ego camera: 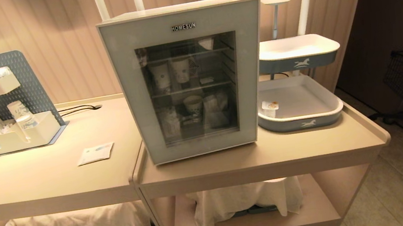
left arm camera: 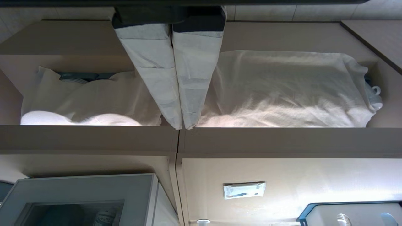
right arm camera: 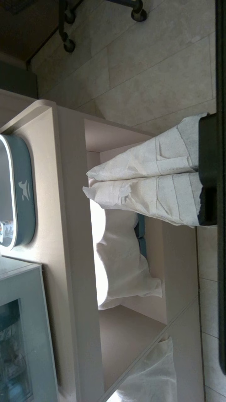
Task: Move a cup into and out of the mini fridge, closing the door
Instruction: Open the freezer door
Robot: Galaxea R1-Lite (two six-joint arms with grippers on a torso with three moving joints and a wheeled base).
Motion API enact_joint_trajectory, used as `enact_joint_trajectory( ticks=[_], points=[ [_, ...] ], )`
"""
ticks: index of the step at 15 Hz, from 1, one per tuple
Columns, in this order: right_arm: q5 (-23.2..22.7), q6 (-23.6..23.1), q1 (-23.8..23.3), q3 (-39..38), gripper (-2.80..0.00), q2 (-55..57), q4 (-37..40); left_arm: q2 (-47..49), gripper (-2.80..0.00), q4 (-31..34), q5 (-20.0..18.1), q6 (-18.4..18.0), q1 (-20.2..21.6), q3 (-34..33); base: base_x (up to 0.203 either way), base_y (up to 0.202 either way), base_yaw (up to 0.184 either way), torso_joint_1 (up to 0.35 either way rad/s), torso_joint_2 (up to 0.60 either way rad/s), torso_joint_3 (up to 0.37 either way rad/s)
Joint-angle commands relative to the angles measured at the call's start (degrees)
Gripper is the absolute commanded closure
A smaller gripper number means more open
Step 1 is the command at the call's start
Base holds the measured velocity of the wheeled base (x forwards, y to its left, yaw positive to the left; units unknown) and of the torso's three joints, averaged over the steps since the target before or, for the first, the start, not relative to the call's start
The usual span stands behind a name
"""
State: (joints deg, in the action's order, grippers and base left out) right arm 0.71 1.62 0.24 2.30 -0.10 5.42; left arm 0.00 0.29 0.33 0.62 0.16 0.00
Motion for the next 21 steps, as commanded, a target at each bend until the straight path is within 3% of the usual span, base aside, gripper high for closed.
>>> enact_joint_trajectory(
  ticks=[1, 7, 11, 12, 14, 16, 18, 19, 21],
  points=[
    [0.0, 0.05, 0.02, -0.02, 0.0, 0.1, 0.02, 0.09, 0.0, 0.04, 0.02, 0.06, 0.02, -0.09, 0.137, 0.0, 0.002, 0.002, 0.0, -0.002],
    [0.0, 0.05, 0.02, -0.02, 0.0, 0.1, 0.02, 0.09, 0.0, -0.03, 0.02, -0.02, 0.02, -0.09, 0.185, 0.0, -0.001, 0.003, 0.0, 0.001],
    [0.0, 0.14, 0.02, -0.02, 0.0, 0.18, 0.02, 0.09, 0.0, -0.19, 0.3, -1.22, 0.02, 0.74, 0.021, 0.0, -0.001, 0.003, 0.0, -0.001],
    [0.0, 0.14, 0.02, -0.02, 0.0, 0.18, 0.02, 0.23, 0.0, 0.08, 0.46, -1.57, 0.02, 3.74, 0.0, 0.0, 0.0, 0.0, 0.0, 0.0],
    [0.0, 0.14, 0.02, -0.02, 0.0, 0.19, 0.02, 2.77, 0.0, 4.12, 1.73, -1.75, 0.02, 16.47, 0.0, 0.0, 0.0, 0.0, 0.0, 0.0],
    [0.0, 0.22, 0.02, -0.02, 0.0, 0.19, 0.02, 8.25, 0.0, 12.93, 4.68, -0.95, -0.4, 36.19, 0.0, 0.0, 0.0, 0.0, 0.0, 0.0],
    [0.0, 0.22, 0.02, -0.02, 0.0, 0.19, 0.02, 18.17, 0.0, 22.24, 7.5, 2.19, -2.47, 52.96, 0.0, 0.0, 0.0, 0.0, 0.0, 0.0],
    [0.0, 0.22, 0.02, -0.02, 0.0, 0.1, 0.02, 24.33, 0.0, 25.73, 8.59, 3.91, -4.75, 58.35, 0.0, 0.0, 0.0, 0.0, 0.0, 0.0],
    [0.0, 0.22, 0.02, -0.02, 0.0, 0.18, 0.02, 35.79, 0.0, 29.59, 9.93, 7.53, -9.32, 62.26, 0.0, 0.0, 0.0, 0.0, 0.0, 0.0]
  ],
)
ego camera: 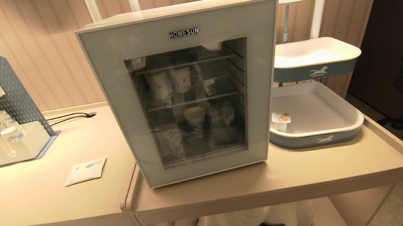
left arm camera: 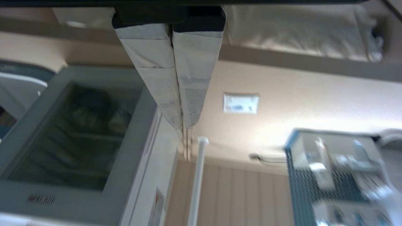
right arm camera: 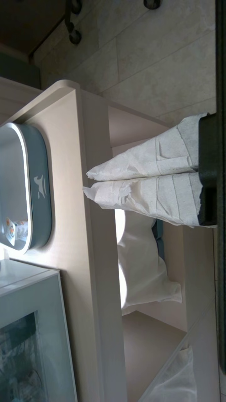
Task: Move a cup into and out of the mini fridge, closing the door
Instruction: Open the freezer door
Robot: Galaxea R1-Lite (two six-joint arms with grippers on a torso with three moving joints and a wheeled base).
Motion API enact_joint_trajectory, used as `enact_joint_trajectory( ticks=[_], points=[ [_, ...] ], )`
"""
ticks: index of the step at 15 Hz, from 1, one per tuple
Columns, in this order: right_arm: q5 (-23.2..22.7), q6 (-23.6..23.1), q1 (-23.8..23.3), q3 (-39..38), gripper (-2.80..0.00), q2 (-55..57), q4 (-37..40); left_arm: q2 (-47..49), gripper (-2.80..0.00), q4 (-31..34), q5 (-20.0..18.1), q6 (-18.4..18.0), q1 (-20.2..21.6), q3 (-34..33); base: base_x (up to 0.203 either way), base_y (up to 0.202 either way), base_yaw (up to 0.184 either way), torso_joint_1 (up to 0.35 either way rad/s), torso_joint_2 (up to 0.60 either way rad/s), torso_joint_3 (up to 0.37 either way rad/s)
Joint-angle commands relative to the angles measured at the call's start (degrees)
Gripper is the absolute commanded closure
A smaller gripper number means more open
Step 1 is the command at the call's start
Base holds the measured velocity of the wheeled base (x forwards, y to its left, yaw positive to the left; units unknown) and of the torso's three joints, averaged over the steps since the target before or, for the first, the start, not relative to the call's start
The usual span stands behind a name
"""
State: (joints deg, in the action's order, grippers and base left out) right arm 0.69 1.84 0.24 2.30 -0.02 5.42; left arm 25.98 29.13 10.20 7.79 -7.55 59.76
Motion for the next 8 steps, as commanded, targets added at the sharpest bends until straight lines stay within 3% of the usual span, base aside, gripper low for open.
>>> enact_joint_trajectory(
  ticks=[1, 4, 5, 6, 8],
  points=[
    [0.01, 0.0, 0.02, -0.02, 0.0, 0.09, 0.02, 15.86, 0.0, 1.25, 0.36, 2.33, -2.91, 2.62, 0.0, 0.0, 0.0, 0.0, 0.0, 0.0],
    [0.01, 0.07, 0.02, -0.02, 0.0, 0.11, 0.02, 34.19, 0.0, -2.74, -1.51, 7.18, -2.36, 2.88, 0.0, 0.0, 0.0, 0.0, 0.0, 0.0],
    [0.01, 0.09, 0.02, -0.02, 0.0, 0.11, 0.02, 40.03, -2.8, -4.67, -5.21, 8.13, -0.35, 3.37, 0.0, 0.0, 0.0, 0.0, 0.0, 0.0],
    [0.01, 0.01, 0.02, -0.02, 0.0, 0.11, 0.02, 45.44, -2.8, -6.18, -11.86, 8.9, 2.71, 4.28, 0.0, 0.0, 0.0, 0.0, 0.0, 0.0],
    [0.01, 0.09, 0.02, -0.02, 0.0, 0.11, -0.06, 51.37, -2.8, -8.71, -33.5, 9.15, 8.3, 4.96, 0.0, 0.0, 0.0, 0.0, 0.0, 0.0]
  ],
)
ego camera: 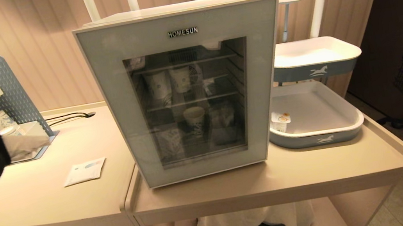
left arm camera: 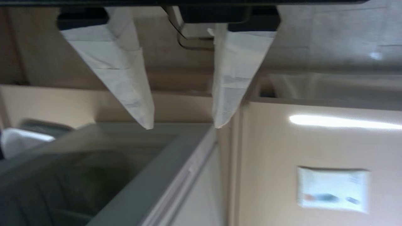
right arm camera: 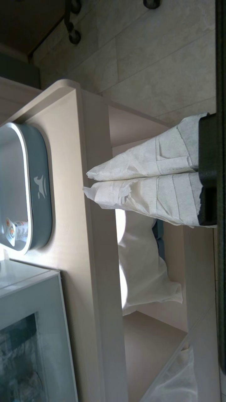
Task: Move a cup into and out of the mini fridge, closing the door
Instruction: Open the freezer door
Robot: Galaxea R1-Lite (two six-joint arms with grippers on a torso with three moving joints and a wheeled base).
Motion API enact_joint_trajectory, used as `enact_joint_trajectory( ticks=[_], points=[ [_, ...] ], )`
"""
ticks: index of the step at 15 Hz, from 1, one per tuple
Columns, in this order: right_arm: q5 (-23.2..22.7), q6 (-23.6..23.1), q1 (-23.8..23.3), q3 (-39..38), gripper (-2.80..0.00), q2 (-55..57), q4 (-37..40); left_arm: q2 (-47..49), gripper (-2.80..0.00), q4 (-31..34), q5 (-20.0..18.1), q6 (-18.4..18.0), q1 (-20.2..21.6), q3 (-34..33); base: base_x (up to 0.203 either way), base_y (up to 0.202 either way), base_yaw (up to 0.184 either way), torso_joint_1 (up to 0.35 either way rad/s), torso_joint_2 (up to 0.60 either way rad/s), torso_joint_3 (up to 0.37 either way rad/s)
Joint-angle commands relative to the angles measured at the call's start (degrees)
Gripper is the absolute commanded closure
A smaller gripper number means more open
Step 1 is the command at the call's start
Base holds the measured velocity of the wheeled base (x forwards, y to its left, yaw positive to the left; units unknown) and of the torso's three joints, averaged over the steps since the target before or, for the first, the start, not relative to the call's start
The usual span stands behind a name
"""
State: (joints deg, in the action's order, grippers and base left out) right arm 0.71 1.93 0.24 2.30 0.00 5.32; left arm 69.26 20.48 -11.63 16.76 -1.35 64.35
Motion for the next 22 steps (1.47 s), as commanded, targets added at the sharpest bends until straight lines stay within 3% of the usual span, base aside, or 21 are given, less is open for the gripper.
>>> enact_joint_trajectory(
  ticks=[1, 2, 4, 6, 7, 12, 13, 22],
  points=[
    [0.0, 0.01, 0.02, -0.02, 0.0, 0.09, 0.05, 9.56, -2.8, -2.12, -21.08, -1.12, 4.09, -0.35, 0.0, 0.0, 0.0, 0.0, 0.0, 0.0],
    [0.0, 0.01, 0.02, -0.02, 0.0, 0.09, 0.05, 11.54, -2.8, -6.44, -29.88, -3.45, 5.74, -2.53, 0.0, 0.0, 0.0, 0.0, 0.0, 0.0],
    [0.0, 0.01, 0.02, -0.02, 0.0, 0.09, 0.05, 15.1, -2.8, -20.81, -41.7, -6.72, 7.87, -9.19, 0.0, 0.0, 0.0, 0.0, 0.0, 0.0],
    [0.0, 0.01, 0.02, -0.09, 0.0, 0.09, 0.05, 16.98, -2.8, -32.58, -50.32, -7.7, 8.82, -15.68, 0.0, 0.0, 0.0, 0.0, 0.0, 0.0],
    [0.0, 0.01, 0.02, -0.02, 0.0, 0.09, 0.05, 17.78, -2.8, -37.54, -52.44, -7.95, 9.02, -17.98, 0.0, 0.0, 0.0, 0.0, 0.0, 0.0],
    [0.0, 0.01, 0.02, -0.04, 0.0, 0.09, 0.05, 25.25, -2.8, -58.31, -53.47, -8.55, 9.86, -22.35, 0.0, 0.0, 0.0, 0.0, 0.0, 0.0],
    [0.0, 0.01, 0.02, -0.02, 0.0, 0.09, 0.05, 26.06, 0.0, -60.32, -53.22, -8.7, 10.16, -22.42, 0.0, 0.0, 0.0, 0.0, 0.0, 0.0],
    [0.0, 0.01, 0.02, -0.09, 0.0, 0.09, 0.05, 31.91, 0.0, -61.18, -53.06, -8.94, 8.3, -17.16, 0.0, 0.0, 0.0, 0.0, 0.0, 0.0]
  ],
)
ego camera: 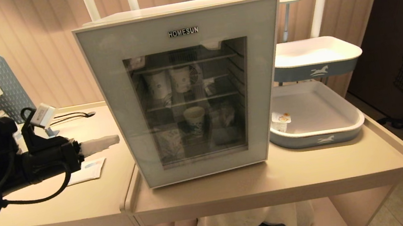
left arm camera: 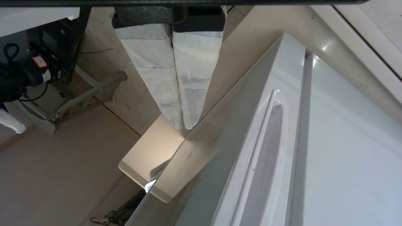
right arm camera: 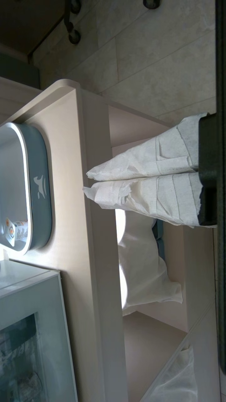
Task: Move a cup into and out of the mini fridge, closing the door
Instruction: Open the freezer door
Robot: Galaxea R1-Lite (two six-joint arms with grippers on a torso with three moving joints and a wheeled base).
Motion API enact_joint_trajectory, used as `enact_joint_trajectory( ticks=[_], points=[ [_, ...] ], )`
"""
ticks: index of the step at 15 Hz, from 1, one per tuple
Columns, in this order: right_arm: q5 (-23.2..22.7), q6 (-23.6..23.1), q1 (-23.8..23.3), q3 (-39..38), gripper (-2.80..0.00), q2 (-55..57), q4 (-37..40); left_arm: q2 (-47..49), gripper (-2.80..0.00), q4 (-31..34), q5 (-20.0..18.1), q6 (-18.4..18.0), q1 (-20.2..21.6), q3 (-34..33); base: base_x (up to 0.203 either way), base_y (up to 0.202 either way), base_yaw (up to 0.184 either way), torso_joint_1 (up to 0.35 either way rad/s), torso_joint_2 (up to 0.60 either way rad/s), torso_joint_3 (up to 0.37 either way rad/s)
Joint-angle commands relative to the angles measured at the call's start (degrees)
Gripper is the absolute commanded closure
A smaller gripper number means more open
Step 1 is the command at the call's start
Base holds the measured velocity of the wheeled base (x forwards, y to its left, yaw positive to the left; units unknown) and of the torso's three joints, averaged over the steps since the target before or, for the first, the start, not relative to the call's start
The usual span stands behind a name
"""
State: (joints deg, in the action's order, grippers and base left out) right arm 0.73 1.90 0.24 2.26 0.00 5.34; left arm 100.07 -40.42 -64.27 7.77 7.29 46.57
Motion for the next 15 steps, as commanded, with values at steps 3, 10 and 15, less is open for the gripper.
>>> enact_joint_trajectory(
  ticks=[3, 10, 15],
  points=[
    [-0.03, 0.03, 0.02, 0.03, 0.0, 0.09, 0.02, 1.0, 0.0, 0.65, 1.95, 0.15, -0.53, 1.2, 0.0, 0.0, 0.0, 0.0, 0.0, 0.0],
    [-0.03, 0.03, 0.02, 0.03, 0.0, 0.09, 0.02, -0.31, -2.8, 0.7, 2.4, 0.67, -0.52, 0.63, 0.0, 0.0, 0.0, 0.0, 0.0, 0.0],
    [-0.03, 0.12, 0.02, 0.03, 0.0, 0.09, 0.02, 1.24, -2.8, -0.18, 2.49, 0.29, -0.38, 1.63, 0.0, 0.0, 0.0, 0.0, 0.0, 0.0]
  ],
)
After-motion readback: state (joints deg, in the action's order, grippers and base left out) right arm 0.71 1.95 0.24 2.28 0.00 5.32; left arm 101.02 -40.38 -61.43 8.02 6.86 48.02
